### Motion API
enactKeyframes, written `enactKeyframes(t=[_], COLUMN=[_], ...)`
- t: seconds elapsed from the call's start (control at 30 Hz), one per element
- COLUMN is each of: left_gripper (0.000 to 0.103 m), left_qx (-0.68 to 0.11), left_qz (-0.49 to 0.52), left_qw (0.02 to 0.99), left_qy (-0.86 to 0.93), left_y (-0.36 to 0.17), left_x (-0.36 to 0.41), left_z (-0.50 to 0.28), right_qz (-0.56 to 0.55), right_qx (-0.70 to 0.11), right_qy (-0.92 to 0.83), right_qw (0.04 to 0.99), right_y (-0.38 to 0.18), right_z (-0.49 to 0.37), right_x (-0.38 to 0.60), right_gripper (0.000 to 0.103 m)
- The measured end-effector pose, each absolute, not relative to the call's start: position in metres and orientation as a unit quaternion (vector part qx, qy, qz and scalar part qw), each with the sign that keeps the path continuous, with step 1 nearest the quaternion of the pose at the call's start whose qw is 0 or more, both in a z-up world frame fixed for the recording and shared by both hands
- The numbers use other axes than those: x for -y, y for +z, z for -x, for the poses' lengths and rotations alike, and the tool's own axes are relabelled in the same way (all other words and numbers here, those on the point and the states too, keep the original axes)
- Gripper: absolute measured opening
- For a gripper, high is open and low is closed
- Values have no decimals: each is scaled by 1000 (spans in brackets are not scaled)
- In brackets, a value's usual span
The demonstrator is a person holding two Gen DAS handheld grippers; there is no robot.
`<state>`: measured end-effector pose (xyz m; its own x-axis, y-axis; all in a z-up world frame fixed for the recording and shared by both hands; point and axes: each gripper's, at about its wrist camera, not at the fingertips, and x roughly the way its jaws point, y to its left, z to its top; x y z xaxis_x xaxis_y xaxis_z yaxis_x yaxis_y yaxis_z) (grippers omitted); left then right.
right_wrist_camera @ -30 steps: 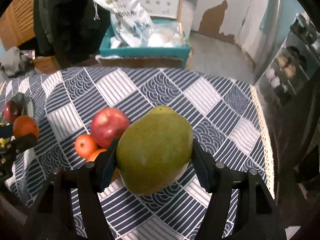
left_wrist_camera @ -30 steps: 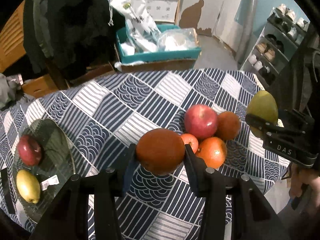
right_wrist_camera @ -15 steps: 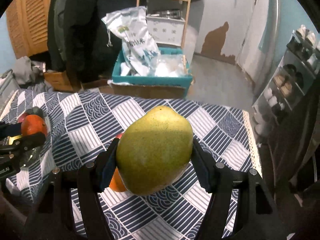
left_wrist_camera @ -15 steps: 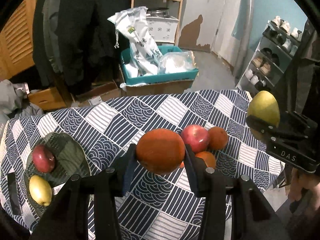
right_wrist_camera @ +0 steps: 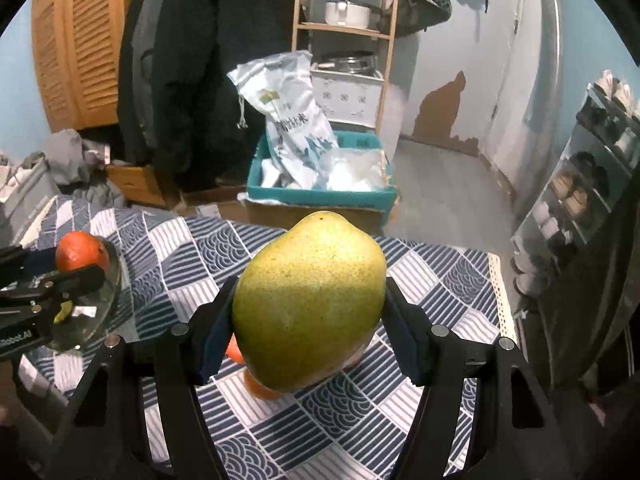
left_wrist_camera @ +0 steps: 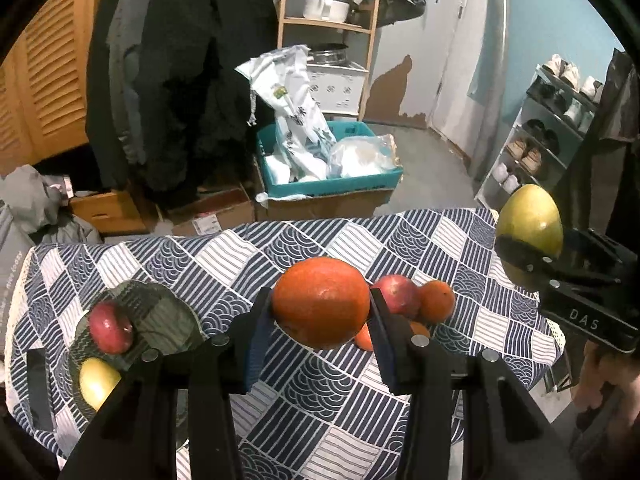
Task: Organize fruits
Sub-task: 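Lift the dark orange and green mango and carry both toward the glass bowl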
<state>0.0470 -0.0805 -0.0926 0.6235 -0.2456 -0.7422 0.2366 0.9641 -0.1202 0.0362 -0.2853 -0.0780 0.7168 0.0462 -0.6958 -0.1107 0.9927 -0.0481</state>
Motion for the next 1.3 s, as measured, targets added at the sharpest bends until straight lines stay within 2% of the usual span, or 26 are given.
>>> enactKeyframes(t=[0.73,1.3], left_gripper=[47,47], left_qx=[-399,-415], left_qz=[38,65], left_qw=[913,907], left_qy=[-80,-22], left_y=[-85,-106], left_x=[14,-48], left_z=[-41,-42], right_qz=[60,73], right_qx=[-361,-373], right_qy=[97,156], right_qw=[926,912], right_y=[-66,-74], right_z=[-54,-73], right_x=[215,138], right_gripper=[69,69])
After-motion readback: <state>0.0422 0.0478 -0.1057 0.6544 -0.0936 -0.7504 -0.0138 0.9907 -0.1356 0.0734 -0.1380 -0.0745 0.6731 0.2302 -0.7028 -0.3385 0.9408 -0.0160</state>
